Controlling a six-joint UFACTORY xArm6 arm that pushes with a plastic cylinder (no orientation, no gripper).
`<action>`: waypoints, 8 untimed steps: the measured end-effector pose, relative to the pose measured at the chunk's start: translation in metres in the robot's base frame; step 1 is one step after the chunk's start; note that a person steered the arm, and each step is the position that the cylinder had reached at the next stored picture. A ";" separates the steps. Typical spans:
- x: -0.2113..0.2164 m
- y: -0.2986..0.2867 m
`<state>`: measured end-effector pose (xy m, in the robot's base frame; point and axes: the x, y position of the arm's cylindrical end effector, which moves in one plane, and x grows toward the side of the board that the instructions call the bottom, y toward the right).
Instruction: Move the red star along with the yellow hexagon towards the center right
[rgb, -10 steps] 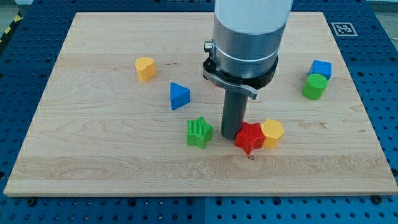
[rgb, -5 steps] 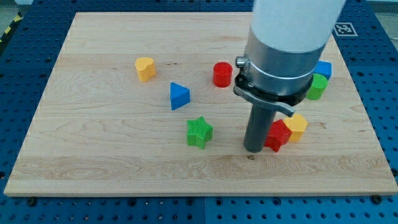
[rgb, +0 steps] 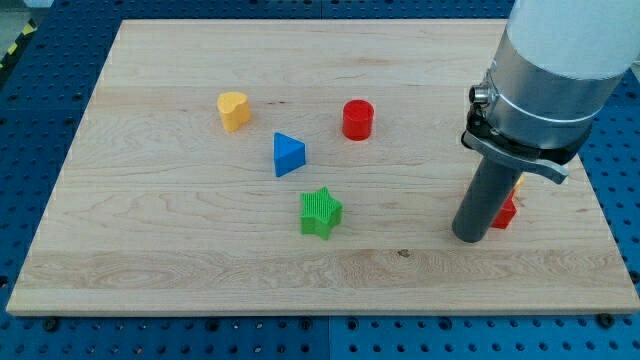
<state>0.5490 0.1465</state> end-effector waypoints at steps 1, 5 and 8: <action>-0.004 0.000; -0.046 0.011; -0.072 0.035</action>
